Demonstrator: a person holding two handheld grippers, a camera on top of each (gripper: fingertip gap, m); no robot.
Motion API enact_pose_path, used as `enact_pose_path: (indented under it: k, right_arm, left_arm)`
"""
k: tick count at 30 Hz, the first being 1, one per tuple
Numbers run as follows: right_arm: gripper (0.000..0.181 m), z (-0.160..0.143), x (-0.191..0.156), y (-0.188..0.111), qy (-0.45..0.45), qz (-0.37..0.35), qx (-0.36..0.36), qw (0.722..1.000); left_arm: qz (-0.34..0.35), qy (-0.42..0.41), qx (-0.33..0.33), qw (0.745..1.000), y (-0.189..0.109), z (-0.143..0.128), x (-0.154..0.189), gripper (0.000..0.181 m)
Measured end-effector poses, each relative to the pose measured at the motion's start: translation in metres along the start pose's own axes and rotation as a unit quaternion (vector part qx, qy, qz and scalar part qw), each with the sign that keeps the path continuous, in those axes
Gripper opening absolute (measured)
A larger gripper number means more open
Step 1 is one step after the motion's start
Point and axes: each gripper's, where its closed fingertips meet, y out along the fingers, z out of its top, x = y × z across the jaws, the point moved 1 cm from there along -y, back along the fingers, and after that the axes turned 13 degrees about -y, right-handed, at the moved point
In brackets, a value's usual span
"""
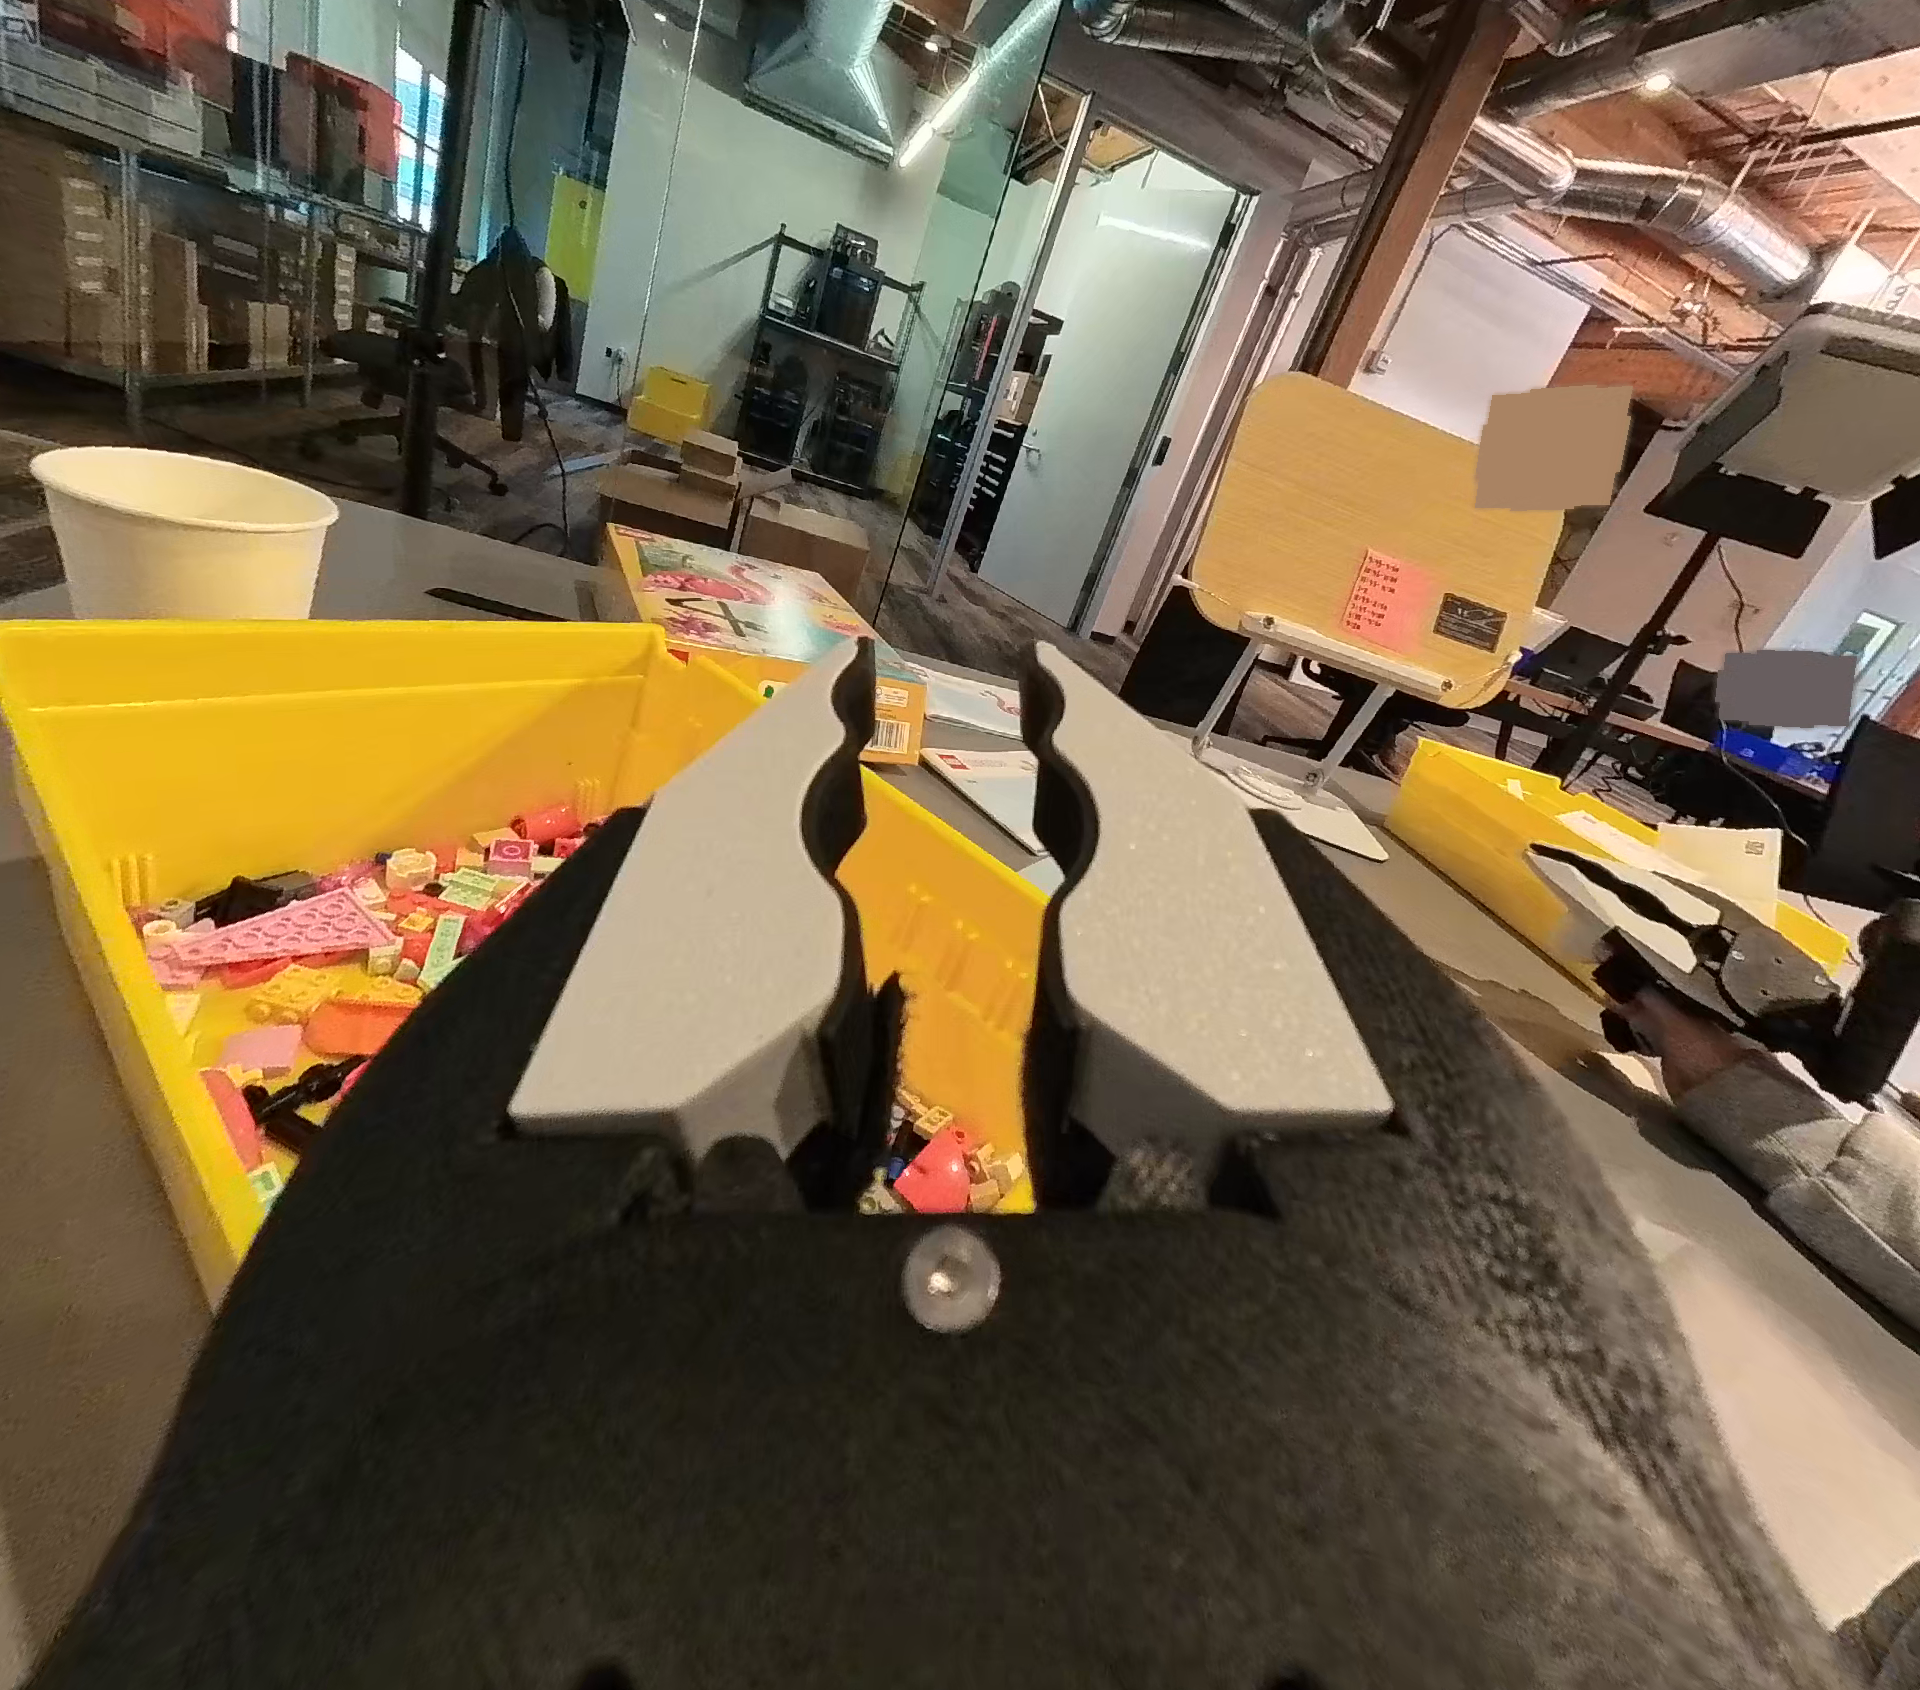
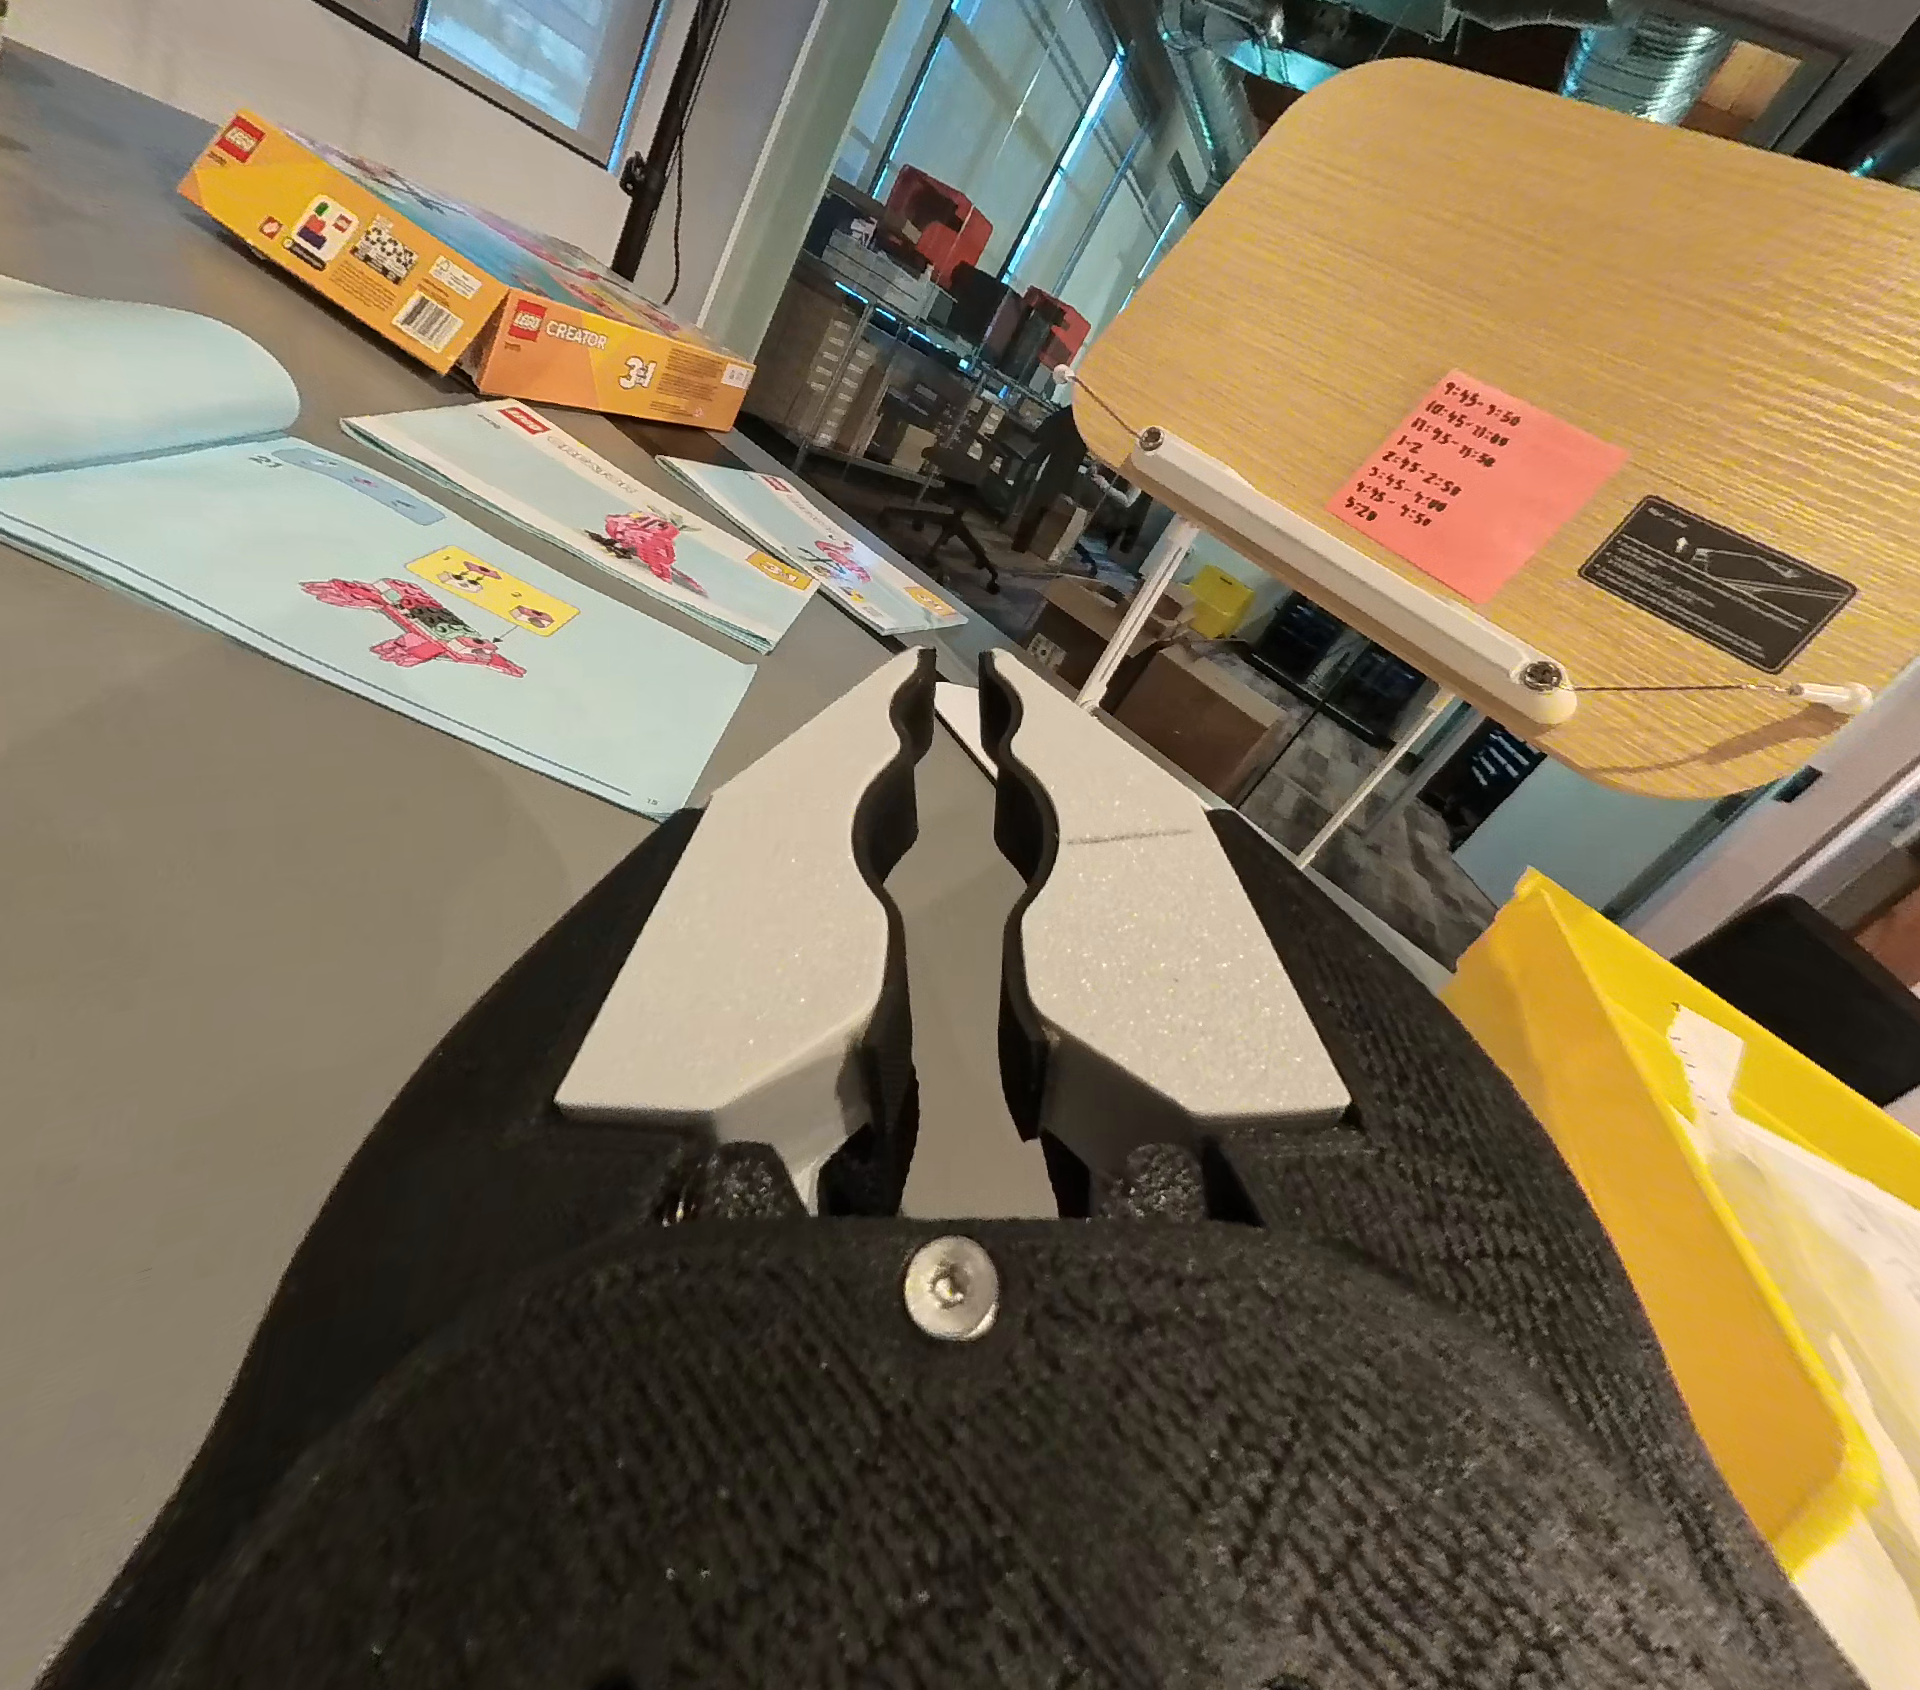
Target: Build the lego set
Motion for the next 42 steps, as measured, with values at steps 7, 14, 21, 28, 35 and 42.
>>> enact_pose_path:
  k: [7,14,21,28,35,42]
  right_arm:
    - [0.005,-0.001,0.0,-0.001,-0.005,0.002,-0.001,1.0]
    - [0.004,-0.002,0.0,-0.002,-0.013,0.0,-0.005,1.0]
    - [0.003,-0.006,0.001,-0.002,-0.028,-0.008,-0.023,0.999]
    - [0.003,-0.013,0.011,-0.003,-0.016,-0.026,-0.037,0.999]
    - [0.003,-0.014,0.006,-0.001,-0.026,-0.016,-0.043,0.999]
    - [0.003,-0.015,0.005,-0.001,-0.027,-0.013,-0.046,0.999]
  left_arm:
    - [0.007,0.004,0.002,1.0,-0.005,0.005,-0.003,0.025]
    - [-0.013,0.016,-0.19,0.982,0.017,-0.032,0.001,0.001]
    - [0.003,0.044,-0.491,0.87,0.036,-0.12,-0.018,0.0]
    - [0.087,0.038,-0.549,0.83,0.049,-0.131,-0.06,0.02]
    - [0.12,0.121,-0.607,0.776,0.066,-0.147,-0.088,0.069]
    - [0.108,0.192,-0.671,0.708,0.067,-0.167,-0.099,0.06]
